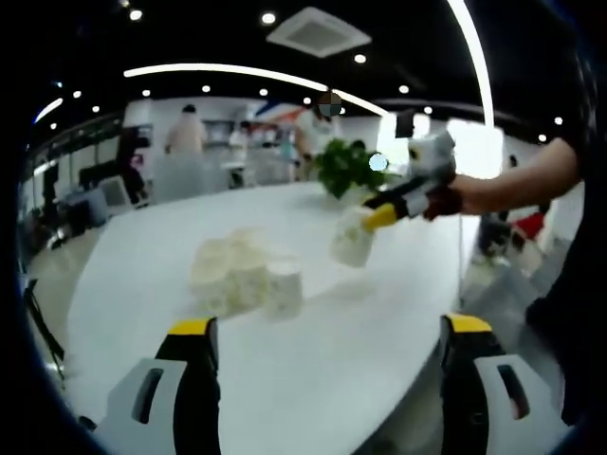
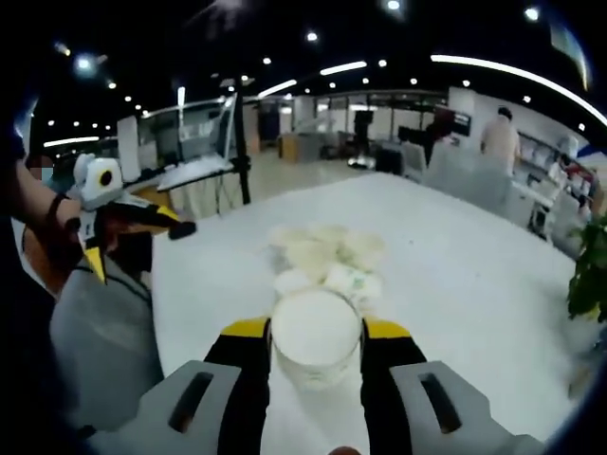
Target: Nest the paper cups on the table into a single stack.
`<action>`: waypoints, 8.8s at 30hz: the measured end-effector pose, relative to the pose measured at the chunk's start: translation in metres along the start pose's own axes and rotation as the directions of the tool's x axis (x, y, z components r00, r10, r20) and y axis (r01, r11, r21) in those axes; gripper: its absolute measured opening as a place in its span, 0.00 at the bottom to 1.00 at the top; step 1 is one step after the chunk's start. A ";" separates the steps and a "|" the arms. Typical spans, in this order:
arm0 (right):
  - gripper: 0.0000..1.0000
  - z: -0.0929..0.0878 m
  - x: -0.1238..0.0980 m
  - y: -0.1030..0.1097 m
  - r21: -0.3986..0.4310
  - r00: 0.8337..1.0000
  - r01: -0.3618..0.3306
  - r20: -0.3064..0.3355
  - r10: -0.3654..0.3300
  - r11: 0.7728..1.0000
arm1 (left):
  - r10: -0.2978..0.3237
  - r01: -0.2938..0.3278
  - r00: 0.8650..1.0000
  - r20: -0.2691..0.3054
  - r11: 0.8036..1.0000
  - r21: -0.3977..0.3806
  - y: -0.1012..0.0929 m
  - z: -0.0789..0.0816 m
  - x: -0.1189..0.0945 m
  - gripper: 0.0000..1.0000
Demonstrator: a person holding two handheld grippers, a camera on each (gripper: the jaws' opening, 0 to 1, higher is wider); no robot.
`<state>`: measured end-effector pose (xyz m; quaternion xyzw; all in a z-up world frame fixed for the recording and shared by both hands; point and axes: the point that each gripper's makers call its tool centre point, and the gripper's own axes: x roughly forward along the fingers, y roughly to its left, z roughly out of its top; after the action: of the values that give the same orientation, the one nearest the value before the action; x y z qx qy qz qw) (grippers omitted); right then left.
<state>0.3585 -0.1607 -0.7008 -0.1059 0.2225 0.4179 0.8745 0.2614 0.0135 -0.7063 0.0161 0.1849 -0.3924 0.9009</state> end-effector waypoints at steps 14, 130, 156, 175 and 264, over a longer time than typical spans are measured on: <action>0.33 0.015 -0.016 0.034 0.061 0.993 -0.023 0.113 0.016 0.998 | -0.172 0.171 0.985 -0.002 0.985 -0.029 -0.049 0.009 0.026 0.88; 0.34 0.008 -0.052 0.120 0.452 0.823 -0.520 0.493 0.283 0.725 | -0.421 0.461 0.885 0.201 0.857 -0.233 -0.088 0.068 0.013 0.01; 0.34 -0.004 -0.058 0.108 0.454 0.858 -0.449 0.461 0.228 0.770 | -0.430 0.434 0.901 0.059 0.888 -0.152 -0.085 0.055 0.027 0.00; 0.62 -0.005 -0.051 0.074 0.429 0.925 -0.261 0.367 0.097 0.865 | -0.354 0.365 0.915 -0.196 0.930 0.027 -0.066 0.016 0.037 0.00; 0.67 -0.045 -0.060 0.062 0.459 0.974 -0.124 0.228 0.019 0.880 | -0.101 0.544 0.677 -0.729 0.735 0.404 -0.054 -0.069 0.052 0.15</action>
<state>0.2635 -0.1791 -0.7120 0.1639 0.2244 0.3925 0.8768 0.2337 -0.0482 -0.7824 0.3994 0.3600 -0.5586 0.6315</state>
